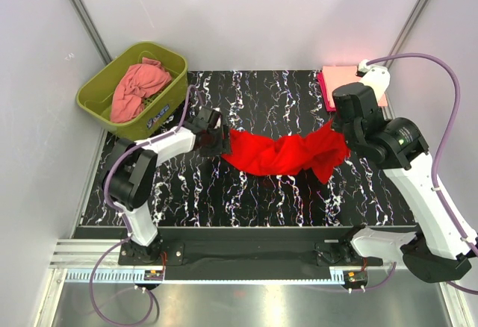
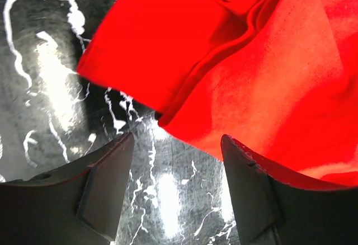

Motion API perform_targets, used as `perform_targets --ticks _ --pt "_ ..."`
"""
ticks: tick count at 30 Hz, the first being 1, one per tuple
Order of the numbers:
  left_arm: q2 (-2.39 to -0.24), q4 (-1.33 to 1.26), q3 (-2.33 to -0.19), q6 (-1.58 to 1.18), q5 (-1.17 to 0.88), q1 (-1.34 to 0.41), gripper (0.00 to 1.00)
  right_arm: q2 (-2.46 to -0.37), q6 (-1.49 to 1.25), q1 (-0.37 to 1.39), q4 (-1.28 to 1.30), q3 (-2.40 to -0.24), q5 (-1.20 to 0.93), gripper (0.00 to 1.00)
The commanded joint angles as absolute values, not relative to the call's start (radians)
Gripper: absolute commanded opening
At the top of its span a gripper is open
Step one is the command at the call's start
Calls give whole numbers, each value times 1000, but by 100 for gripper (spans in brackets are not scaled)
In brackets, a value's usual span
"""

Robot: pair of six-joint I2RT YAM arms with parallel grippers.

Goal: Fold and stack the t-shirts
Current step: Flatten the tshirt out

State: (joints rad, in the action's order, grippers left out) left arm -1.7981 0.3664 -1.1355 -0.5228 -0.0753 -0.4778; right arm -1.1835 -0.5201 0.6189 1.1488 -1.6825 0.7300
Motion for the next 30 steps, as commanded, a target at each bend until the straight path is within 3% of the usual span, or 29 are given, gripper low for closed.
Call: perform_targets --ticks 1,12,16,23,27,30 --pt "-1732 347 -1117 -511 -18 -489 69 -1169 -519 614 1121 -1680 721 0" --pt "-1810 252 -1069 -575 -80 -491 59 -1164 -517 615 1109 -1671 703 0" --pt "-1833 218 -1071 -586 -87 -491 46 -1161 -512 614 1100 -1651 696 0" --pt "-1806 314 -1164 -574 -49 -491 0 -1177 -509 614 1080 -1623 701 0" --pt "-1705 441 -1248 -578 -28 -492 0 -1206 -502 612 1092 -1679 722 0" --pt "-1596 575 -1392 -560 24 -491 0 -1271 -474 606 1132 -1836 745 0"
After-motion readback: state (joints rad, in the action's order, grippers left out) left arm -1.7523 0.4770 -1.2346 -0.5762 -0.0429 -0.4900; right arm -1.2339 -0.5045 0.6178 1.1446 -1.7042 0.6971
